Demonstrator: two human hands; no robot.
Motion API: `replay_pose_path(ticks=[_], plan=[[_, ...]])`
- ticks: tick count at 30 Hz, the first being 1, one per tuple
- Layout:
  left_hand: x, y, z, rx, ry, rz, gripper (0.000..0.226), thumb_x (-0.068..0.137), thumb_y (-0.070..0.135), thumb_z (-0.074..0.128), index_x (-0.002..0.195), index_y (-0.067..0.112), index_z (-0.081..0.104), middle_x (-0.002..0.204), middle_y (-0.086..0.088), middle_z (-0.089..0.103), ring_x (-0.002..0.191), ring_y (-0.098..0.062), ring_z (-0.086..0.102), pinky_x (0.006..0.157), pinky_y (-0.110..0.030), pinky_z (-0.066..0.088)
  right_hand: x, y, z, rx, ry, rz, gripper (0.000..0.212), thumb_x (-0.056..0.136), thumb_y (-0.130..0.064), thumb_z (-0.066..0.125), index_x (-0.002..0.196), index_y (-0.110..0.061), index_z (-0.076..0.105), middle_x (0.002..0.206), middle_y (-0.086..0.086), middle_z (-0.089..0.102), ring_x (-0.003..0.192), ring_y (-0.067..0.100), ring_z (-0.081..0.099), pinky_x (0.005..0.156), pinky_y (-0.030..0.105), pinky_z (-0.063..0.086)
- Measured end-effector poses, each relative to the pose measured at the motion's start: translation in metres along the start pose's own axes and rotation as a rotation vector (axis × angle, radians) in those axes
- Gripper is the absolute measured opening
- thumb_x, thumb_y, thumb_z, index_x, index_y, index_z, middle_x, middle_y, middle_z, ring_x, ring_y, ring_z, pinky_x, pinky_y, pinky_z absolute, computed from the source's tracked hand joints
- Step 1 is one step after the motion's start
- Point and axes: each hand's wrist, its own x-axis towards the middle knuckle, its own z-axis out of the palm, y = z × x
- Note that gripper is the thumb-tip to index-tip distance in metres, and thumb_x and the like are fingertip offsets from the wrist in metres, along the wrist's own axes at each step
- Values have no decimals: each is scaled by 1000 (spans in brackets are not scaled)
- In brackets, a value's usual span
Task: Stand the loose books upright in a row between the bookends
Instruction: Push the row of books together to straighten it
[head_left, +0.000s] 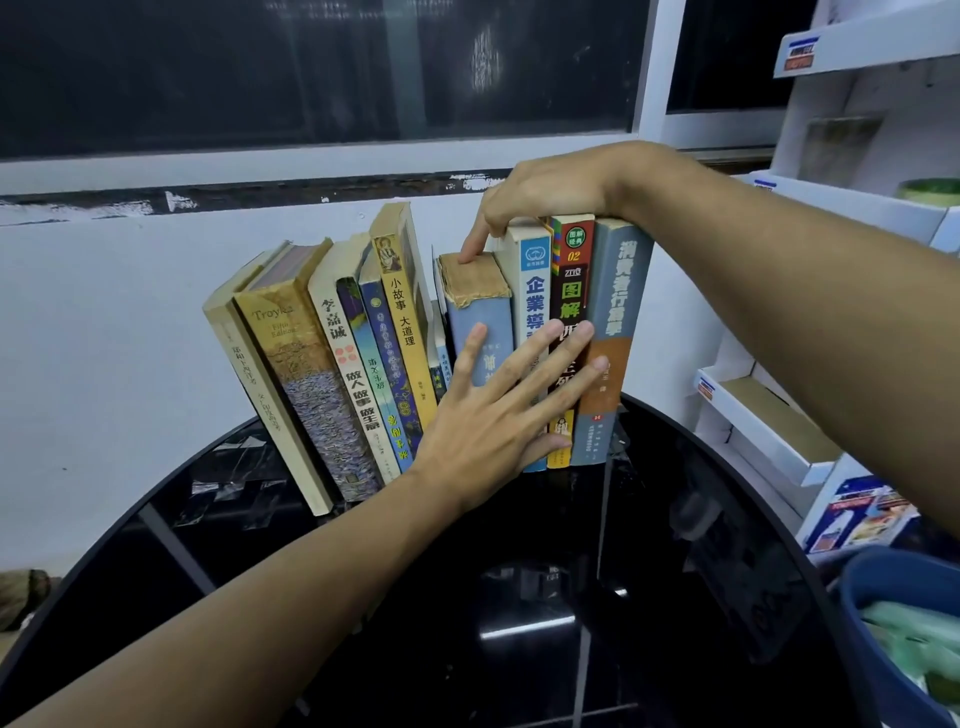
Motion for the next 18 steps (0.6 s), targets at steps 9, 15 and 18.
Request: replay_pose_path(ticks=[9,15,18], plan=[[1,2,3,8,26,-2,74,103,66,30,163,29,7,170,0,-2,157,-21,2,119,-63,3,2,3,-1,46,16,41,35,88,-50,39,105,-48,69,131,-16,64,107,12,67,88,25,51],[1,1,3,14,21,6,74,103,66,30,163,29,7,170,0,-2,157,-22,2,120,-63,2,0,1,-2,17,17,27,30,97,-44,42,113,-41,67,137,-14,62,109,12,67,93,28,53],[1,1,0,7,-1,5,74,103,65,31,163,29,7,170,0,-2,157,-22,1,120,-63,1,-3,-1,-1,-26,48,20,50,83,-62,38,119,-44,66,142,-9,58,119,15,62,105,38,48]])
